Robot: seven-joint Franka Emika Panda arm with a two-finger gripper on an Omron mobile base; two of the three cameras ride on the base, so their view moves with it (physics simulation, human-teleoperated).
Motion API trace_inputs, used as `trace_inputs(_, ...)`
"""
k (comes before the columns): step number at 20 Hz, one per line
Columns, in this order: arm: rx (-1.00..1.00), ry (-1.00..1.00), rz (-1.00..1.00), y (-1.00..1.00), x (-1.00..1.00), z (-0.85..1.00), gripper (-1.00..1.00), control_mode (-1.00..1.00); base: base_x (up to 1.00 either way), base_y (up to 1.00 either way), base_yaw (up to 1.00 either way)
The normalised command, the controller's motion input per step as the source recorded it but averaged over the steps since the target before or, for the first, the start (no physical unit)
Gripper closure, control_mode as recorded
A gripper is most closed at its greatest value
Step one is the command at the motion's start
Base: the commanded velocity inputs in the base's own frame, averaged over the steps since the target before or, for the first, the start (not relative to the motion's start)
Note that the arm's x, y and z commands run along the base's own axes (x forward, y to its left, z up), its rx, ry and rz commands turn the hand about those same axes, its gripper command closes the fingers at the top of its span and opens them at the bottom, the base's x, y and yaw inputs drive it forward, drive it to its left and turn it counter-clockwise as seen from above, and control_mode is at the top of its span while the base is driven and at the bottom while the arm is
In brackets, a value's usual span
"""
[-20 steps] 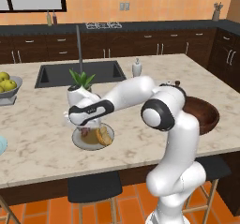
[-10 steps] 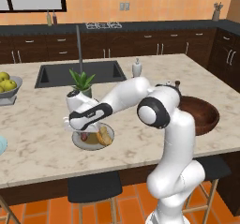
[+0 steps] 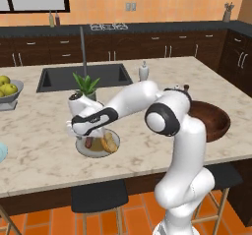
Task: Place one bun and one sausage from the bowl on each plate.
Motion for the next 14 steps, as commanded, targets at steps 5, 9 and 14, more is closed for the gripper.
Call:
trace_inputs(5, 0.02, -0.09, 0.0, -0.42, -0.4, 0.58, -1.0, -1.0, 0.0, 0.0, 0.0)
trace_inputs(9, 0.08, -0.01, -0.02, -0.9, -0.39, 0.59, -1.0, -1.0, 0.0, 0.0, 0.0)
trace_inputs(14, 0.08, 0.0, -0.04, -1.0, -0.24, 0.58, -1.0, -1.0, 0.0, 0.0, 0.0)
